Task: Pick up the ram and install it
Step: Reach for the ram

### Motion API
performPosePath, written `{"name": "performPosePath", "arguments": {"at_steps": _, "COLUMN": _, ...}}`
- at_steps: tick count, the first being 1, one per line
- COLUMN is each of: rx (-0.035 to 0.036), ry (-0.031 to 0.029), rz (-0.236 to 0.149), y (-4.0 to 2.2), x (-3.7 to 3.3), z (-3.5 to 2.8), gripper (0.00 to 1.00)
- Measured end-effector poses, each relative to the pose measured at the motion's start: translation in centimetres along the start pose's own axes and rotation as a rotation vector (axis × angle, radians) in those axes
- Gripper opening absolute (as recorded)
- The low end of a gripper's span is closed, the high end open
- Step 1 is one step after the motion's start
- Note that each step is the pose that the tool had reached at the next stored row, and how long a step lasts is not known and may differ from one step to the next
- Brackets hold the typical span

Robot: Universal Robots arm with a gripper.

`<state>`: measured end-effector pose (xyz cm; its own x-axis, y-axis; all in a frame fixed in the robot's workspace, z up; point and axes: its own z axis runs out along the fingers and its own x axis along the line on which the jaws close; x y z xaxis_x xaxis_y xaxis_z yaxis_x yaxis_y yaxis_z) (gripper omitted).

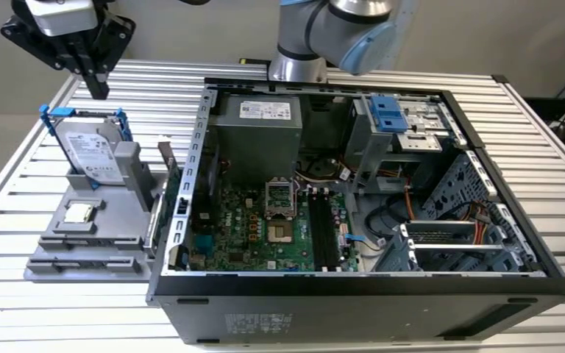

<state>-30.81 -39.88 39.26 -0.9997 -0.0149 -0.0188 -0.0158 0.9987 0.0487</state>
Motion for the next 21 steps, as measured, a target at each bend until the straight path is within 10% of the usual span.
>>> {"name": "performPosePath", "arguments": {"at_steps": 21, "rx": -0.0001, "ry": 0.0003, "rz": -0.005, "y": 0.07, "x": 4.58, "z": -0.08, "gripper": 0.00}}
